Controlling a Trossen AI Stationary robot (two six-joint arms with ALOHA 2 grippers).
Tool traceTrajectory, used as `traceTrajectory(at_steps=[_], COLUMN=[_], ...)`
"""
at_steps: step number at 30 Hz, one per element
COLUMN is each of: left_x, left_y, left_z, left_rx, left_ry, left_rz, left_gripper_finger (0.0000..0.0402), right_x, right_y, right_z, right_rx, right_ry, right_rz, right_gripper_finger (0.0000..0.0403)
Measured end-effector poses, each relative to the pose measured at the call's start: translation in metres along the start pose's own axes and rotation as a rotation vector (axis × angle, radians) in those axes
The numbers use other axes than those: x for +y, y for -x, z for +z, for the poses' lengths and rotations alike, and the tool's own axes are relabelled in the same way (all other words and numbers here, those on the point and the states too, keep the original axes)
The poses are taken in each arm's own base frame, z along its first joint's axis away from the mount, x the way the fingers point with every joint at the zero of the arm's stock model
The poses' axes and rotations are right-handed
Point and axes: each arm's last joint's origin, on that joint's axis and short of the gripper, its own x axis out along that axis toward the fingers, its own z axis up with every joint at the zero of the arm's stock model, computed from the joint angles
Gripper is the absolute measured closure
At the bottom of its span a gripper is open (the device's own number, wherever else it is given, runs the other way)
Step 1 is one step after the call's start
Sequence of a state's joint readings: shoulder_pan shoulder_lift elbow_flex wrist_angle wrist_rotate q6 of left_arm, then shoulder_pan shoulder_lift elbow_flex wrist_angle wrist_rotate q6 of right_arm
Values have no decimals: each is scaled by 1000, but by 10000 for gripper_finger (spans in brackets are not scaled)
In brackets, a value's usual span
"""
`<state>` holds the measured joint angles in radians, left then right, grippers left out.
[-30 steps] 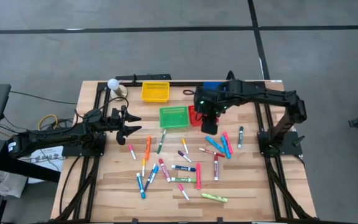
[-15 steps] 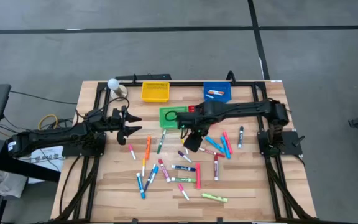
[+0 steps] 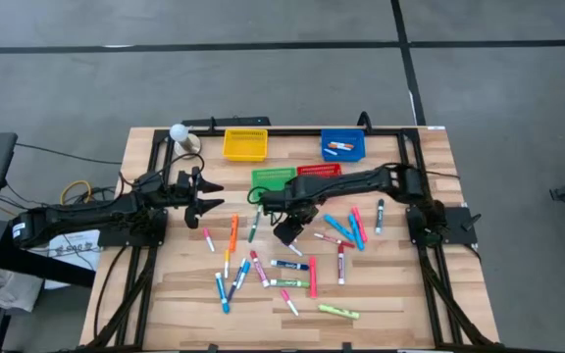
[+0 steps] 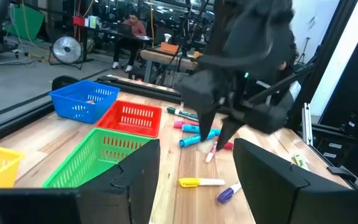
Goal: Pick & Place Markers
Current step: Put the right yellow highlighter pen into the blue bin
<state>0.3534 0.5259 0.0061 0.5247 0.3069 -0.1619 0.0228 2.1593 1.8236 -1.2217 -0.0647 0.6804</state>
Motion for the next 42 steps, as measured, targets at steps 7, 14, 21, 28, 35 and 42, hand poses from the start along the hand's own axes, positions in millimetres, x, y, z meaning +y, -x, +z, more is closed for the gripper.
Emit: traceTrajectory(at_steps=[7, 14, 21, 28, 35, 42], left_x=[0, 0, 0, 0, 0, 0], left_y=[0, 0, 0, 0, 0, 0], left_z=[0, 0, 0, 0, 0, 0], left_rx=[0, 0, 0, 0, 0, 0], left_ry=[0, 0, 0, 0, 0, 0], left_rz=[0, 0, 0, 0, 0, 0], left_gripper_finger=[198, 198, 198, 198, 198, 198], right_x=[4, -1, -5, -4, -3, -3], right_y=[-24, -30, -34, -35, -35, -47], right_z=[14, 25, 30, 30, 30, 24], right_rx=[-22, -43, -43, -38, -37, -16], right_ry=[0, -24, -43, -40, -53, -79], right_rz=[23, 42, 50, 53, 59, 66], right_gripper_finger=[234, 223, 222, 231, 234, 234])
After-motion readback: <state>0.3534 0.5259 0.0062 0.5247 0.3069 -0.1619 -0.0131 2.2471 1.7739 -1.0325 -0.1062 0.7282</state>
